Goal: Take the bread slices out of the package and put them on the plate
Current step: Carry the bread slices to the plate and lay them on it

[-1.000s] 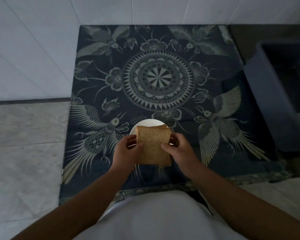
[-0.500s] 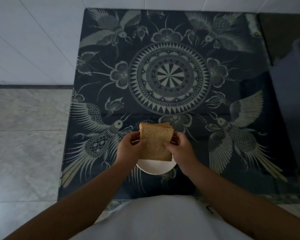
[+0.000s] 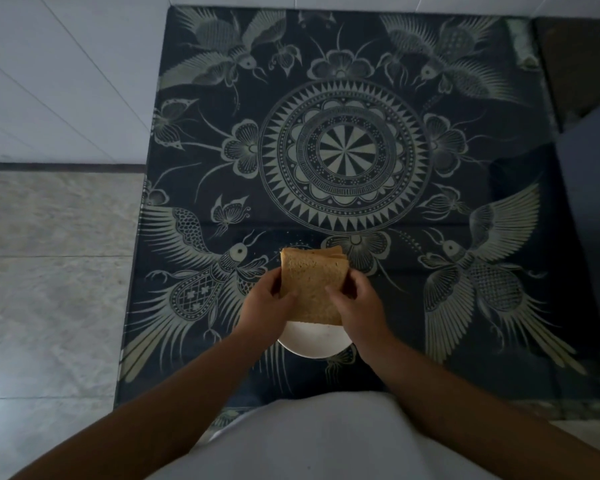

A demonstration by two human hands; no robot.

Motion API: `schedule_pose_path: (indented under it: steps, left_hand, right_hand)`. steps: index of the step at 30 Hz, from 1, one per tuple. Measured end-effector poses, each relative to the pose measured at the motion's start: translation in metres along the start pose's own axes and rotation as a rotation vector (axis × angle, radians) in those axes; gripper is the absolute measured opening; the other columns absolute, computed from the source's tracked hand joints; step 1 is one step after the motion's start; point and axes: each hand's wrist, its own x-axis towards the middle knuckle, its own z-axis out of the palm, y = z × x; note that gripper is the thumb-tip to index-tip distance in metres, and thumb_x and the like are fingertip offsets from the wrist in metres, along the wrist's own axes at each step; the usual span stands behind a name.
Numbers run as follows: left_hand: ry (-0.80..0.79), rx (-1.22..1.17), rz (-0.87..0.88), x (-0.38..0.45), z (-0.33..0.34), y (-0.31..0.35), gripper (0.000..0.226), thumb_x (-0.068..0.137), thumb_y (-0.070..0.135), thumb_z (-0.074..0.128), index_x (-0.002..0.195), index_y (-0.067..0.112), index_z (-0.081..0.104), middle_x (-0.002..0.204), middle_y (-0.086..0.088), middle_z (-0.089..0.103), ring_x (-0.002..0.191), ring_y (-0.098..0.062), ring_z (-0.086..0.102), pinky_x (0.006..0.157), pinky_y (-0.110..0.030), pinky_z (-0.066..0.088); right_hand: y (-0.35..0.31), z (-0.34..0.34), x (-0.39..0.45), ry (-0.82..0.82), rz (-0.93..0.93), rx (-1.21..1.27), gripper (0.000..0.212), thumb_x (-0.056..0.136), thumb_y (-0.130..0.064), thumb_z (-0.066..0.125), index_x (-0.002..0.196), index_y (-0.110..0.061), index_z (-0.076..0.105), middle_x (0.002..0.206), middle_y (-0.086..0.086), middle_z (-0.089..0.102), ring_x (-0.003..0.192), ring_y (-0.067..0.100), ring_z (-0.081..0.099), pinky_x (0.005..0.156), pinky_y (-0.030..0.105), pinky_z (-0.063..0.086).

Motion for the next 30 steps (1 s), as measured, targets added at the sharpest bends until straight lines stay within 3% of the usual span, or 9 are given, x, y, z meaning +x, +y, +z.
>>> schedule_pose_path:
  steps: [3,7,9,11,17,21,24,30]
  left_hand:
    - [-0.028,0.031,-0.007,0.001,0.006,0.003,0.042,0.084,0.014,0.059,0.124,0.025,0.055,0.101,0.010,0.066,0.082,0.000,0.064,0.054,-0.010,0.048]
    - [0.008,0.076,-0.061,0.000,0.011,0.006,0.058,0.078,0.020,0.058,0.135,0.020,0.046,0.127,-0.001,0.045,0.109,-0.022,0.052,0.082,-0.036,0.049]
    - [0.057,0.088,-0.092,-0.002,0.014,0.005,0.060,0.080,0.017,0.057,0.138,0.020,0.042,0.124,0.000,0.036,0.109,-0.022,0.046,0.083,-0.037,0.044]
    - [0.058,0.059,-0.096,-0.005,0.016,0.005,0.060,0.080,0.014,0.057,0.138,0.019,0.043,0.122,0.000,0.037,0.108,-0.021,0.047,0.083,-0.036,0.044]
    - [0.006,0.015,-0.110,-0.007,0.012,0.005,0.060,0.082,0.019,0.059,0.139,0.019,0.043,0.127,-0.007,0.051,0.109,-0.024,0.055,0.089,-0.043,0.051]
    - [0.018,-0.008,-0.106,-0.011,0.011,0.005,0.056,0.082,0.020,0.060,0.137,0.019,0.046,0.126,-0.006,0.053,0.108,-0.023,0.056,0.084,-0.038,0.050]
    - [0.014,-0.044,-0.106,-0.018,0.014,0.001,0.056,0.081,0.019,0.061,0.135,0.017,0.047,0.126,-0.007,0.054,0.108,-0.023,0.057,0.089,-0.044,0.052]
    - [-0.004,-0.021,-0.072,-0.020,0.014,-0.005,0.057,0.080,0.019,0.062,0.136,0.018,0.047,0.124,-0.009,0.054,0.107,-0.025,0.058,0.091,-0.046,0.052]
  right_hand:
    - [-0.001,-0.001,0.003,0.008,-0.040,-0.079,0.041,0.084,-0.031,0.067,0.123,-0.021,0.057,0.121,0.003,0.058,0.109,0.018,0.057,0.093,0.049,0.051]
    - [0.000,0.001,0.002,0.023,-0.059,-0.121,0.049,0.082,-0.029,0.071,0.127,-0.015,0.055,0.128,0.010,0.048,0.112,0.022,0.054,0.093,0.049,0.051]
    - [0.001,0.002,0.000,0.064,-0.038,-0.132,0.055,0.081,-0.028,0.072,0.130,-0.014,0.052,0.129,0.007,0.041,0.111,0.020,0.050,0.092,0.043,0.050]
    - [0.001,0.004,-0.003,0.084,-0.036,-0.140,0.054,0.082,-0.027,0.071,0.131,-0.017,0.051,0.124,0.004,0.039,0.110,0.018,0.049,0.091,0.039,0.049]
    - [0.000,0.006,-0.005,0.035,-0.051,-0.093,0.046,0.083,-0.023,0.068,0.127,-0.020,0.053,0.122,0.009,0.053,0.104,0.019,0.058,0.088,0.049,0.054]
    - [0.001,0.004,-0.006,0.019,-0.059,-0.078,0.045,0.082,-0.023,0.067,0.124,-0.025,0.053,0.120,0.006,0.055,0.102,0.015,0.059,0.084,0.042,0.055]
    - [0.004,0.002,-0.009,0.009,-0.073,-0.100,0.043,0.083,-0.021,0.065,0.124,-0.027,0.053,0.117,0.004,0.054,0.099,0.011,0.058,0.081,0.036,0.055]
    - [0.009,0.000,-0.012,-0.009,-0.067,-0.134,0.042,0.083,-0.023,0.064,0.124,-0.023,0.055,0.116,0.007,0.053,0.098,0.014,0.057,0.082,0.042,0.056]
